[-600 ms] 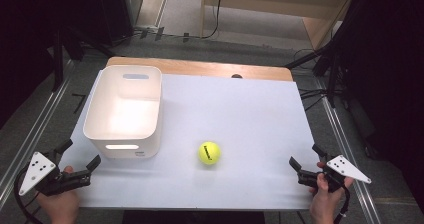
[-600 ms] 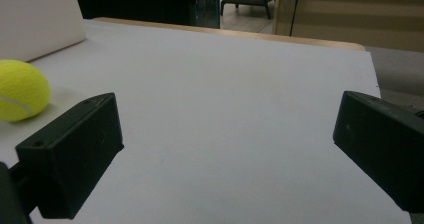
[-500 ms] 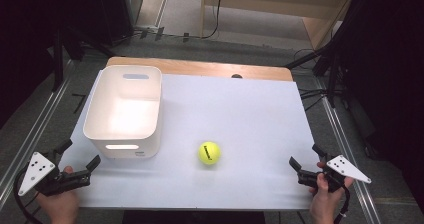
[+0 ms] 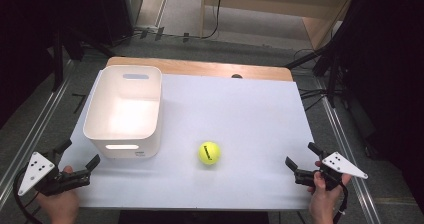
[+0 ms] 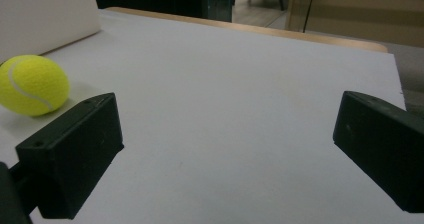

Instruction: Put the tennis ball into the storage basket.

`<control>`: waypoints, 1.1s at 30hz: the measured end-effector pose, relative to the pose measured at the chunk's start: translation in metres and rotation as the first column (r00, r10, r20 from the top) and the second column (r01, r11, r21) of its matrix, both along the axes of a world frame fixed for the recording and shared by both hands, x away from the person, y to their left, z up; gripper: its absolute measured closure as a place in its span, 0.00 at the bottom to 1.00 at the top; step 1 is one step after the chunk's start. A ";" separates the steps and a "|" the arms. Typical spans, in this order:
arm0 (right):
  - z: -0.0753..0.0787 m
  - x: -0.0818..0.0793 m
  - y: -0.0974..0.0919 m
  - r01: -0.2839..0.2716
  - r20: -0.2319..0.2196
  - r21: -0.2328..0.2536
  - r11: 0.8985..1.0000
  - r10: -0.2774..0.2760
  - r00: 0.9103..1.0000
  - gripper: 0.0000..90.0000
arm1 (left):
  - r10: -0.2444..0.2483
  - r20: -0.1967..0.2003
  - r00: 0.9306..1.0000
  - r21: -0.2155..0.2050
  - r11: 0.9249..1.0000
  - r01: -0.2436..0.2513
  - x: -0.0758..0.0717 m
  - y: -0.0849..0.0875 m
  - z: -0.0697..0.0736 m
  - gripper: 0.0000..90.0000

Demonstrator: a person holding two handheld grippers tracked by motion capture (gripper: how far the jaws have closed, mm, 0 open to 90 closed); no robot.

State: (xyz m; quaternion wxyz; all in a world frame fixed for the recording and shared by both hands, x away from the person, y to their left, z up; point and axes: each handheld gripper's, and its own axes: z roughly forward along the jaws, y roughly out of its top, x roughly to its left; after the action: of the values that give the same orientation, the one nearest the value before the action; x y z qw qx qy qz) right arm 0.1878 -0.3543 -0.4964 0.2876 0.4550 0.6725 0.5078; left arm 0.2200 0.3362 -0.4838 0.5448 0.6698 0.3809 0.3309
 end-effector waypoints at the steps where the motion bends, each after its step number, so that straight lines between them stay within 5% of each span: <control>1: 0.001 0.001 0.001 -0.007 -0.006 -0.001 1.000 0.007 1.000 0.00 | -0.001 0.000 1.000 0.004 1.000 0.001 0.000 0.000 0.000 0.00; 20: 0.020 0.022 0.042 -0.149 -0.104 -0.048 0.988 0.143 0.984 0.00 | -0.004 0.001 1.000 0.011 1.000 0.004 0.000 -0.001 0.000 0.00; 33: 0.032 0.041 0.074 -0.229 -0.118 -0.094 0.969 0.218 0.969 0.00 | -0.003 -0.001 1.000 0.012 1.000 0.003 0.000 -0.001 0.000 0.00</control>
State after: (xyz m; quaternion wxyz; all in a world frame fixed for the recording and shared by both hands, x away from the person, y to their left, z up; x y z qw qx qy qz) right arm 0.2283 -0.2801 -0.4642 0.2160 0.3868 0.7600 0.4754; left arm 0.2197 0.3355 -0.4839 0.5413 0.6737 0.3780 0.3319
